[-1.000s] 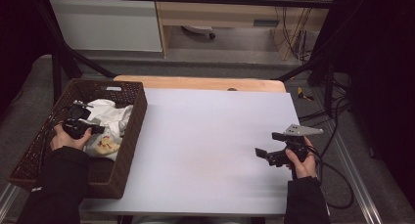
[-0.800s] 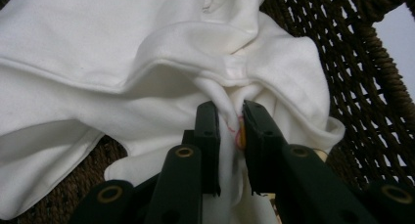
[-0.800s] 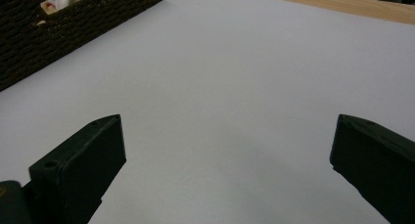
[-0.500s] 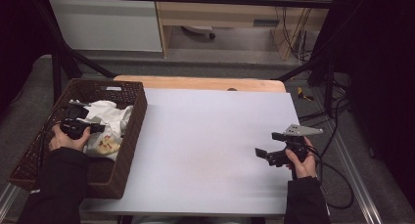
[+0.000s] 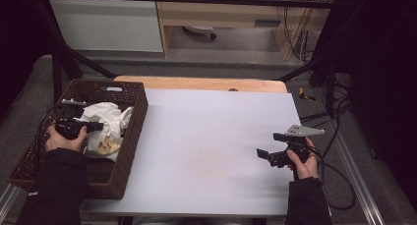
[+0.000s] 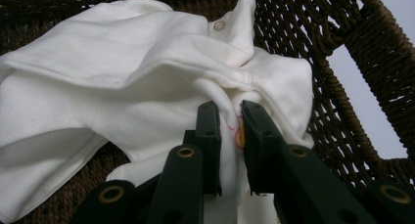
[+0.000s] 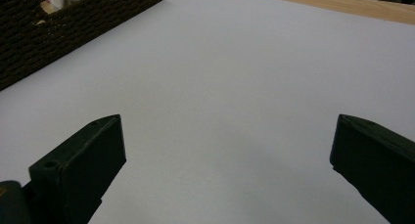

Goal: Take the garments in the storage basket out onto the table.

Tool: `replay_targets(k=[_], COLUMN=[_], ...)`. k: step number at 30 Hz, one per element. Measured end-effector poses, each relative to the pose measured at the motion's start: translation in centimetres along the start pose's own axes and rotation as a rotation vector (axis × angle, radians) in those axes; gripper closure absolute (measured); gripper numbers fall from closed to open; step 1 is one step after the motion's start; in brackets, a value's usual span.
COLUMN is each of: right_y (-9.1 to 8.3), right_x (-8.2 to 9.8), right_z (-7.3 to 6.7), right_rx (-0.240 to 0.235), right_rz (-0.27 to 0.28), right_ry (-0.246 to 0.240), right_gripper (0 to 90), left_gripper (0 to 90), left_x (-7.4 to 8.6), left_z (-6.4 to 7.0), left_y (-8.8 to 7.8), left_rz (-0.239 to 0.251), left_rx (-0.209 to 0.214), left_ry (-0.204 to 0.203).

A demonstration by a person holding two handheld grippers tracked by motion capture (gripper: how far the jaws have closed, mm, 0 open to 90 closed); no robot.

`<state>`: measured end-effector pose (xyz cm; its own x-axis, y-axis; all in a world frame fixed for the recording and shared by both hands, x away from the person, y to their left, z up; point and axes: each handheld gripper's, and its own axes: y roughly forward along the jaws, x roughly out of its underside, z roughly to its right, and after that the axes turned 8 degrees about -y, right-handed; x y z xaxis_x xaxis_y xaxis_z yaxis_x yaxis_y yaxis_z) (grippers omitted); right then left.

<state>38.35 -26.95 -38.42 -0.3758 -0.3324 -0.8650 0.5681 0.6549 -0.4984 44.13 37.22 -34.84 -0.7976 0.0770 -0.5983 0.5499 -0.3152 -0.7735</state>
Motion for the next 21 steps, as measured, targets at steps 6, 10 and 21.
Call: replay_targets(k=[6, 10, 21], right_y=[0.0, 0.0, 0.0], right_x=[0.0, 0.0, 0.0], right_z=[0.0, 0.0, 0.0], right_rx=[0.000, 0.000, -0.001], right_rz=[-0.001, -0.002, 0.000], right_ry=[0.004, 0.001, 0.002], right_gripper=[0.6, 0.6, 0.6], left_gripper=[77.6, 77.7, 77.9], left_x=[-0.2, -0.4, -1.1], left_z=[0.1, 0.2, 0.7], left_y=[-0.4, -0.9, -2.8], left_rz=[-0.001, 0.005, 0.024], left_rx=[0.012, 0.022, 0.030], left_ry=[0.003, 0.006, 0.031])
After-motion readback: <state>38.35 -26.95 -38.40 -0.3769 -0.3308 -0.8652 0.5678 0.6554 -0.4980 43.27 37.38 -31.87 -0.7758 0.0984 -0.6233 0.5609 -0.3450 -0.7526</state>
